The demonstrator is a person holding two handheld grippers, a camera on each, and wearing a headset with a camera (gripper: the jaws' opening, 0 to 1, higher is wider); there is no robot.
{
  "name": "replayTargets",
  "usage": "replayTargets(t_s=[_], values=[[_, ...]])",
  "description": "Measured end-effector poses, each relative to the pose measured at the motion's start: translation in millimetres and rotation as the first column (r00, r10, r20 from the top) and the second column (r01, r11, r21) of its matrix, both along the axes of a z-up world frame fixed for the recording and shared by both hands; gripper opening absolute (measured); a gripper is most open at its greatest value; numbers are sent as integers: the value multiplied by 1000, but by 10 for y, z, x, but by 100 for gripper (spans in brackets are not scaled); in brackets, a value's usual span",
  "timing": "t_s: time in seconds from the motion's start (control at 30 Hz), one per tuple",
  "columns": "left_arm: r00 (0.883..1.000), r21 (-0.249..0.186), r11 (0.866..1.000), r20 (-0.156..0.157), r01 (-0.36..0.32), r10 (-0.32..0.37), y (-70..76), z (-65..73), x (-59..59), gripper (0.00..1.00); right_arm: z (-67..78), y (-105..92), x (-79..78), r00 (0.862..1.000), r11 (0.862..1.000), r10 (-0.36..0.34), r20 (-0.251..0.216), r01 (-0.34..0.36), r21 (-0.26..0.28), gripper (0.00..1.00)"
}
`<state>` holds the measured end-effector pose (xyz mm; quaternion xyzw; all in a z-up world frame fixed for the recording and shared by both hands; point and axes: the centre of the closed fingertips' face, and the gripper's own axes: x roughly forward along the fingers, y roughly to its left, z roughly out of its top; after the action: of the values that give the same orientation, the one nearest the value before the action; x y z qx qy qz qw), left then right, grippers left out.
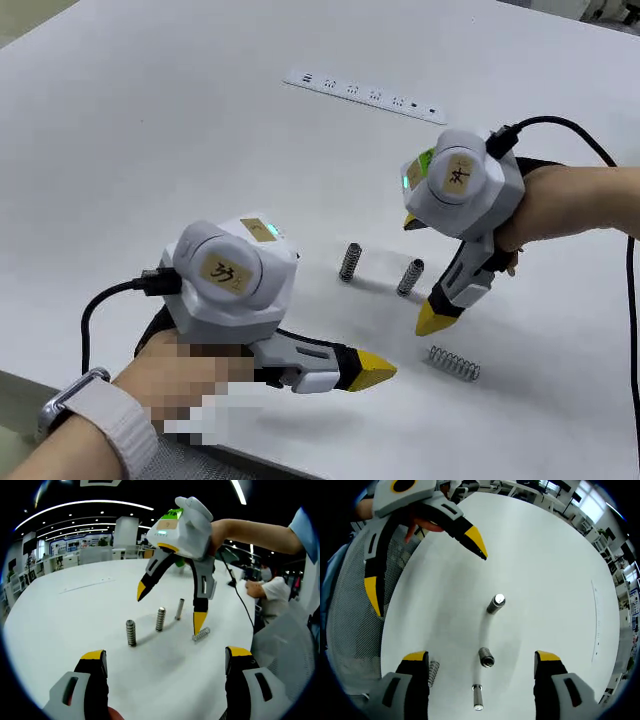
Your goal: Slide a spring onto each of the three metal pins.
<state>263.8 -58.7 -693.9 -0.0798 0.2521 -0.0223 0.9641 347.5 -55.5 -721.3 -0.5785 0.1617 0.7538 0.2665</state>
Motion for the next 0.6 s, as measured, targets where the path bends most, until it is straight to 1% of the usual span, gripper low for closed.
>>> replayTargets(t_s=[0.13,0.2,0.33,0.5,0.6], values=[[1000,2,1000,-1,3,-3,0,-3,-1,100,79,-51,43,999,998,-47,-24,48,35,99],[1000,1,1000,-1,4,-4,-1,-6,-2,100,96,-102,66,996,995,-81,-38,83,52,99],[1000,0,1000,-1,5,-5,-9,-9,-4,100,180,-150,72,990,989,-117,-82,124,80,99],[1000,2,1000,-10,8,-8,-18,-30,-6,100,204,-279,124,985,983,-145,-97,154,96,99],[1000,0,1000,-13,7,-7,-17,-38,-7,100,209,-364,143,977,977,-174,-122,187,106,99]])
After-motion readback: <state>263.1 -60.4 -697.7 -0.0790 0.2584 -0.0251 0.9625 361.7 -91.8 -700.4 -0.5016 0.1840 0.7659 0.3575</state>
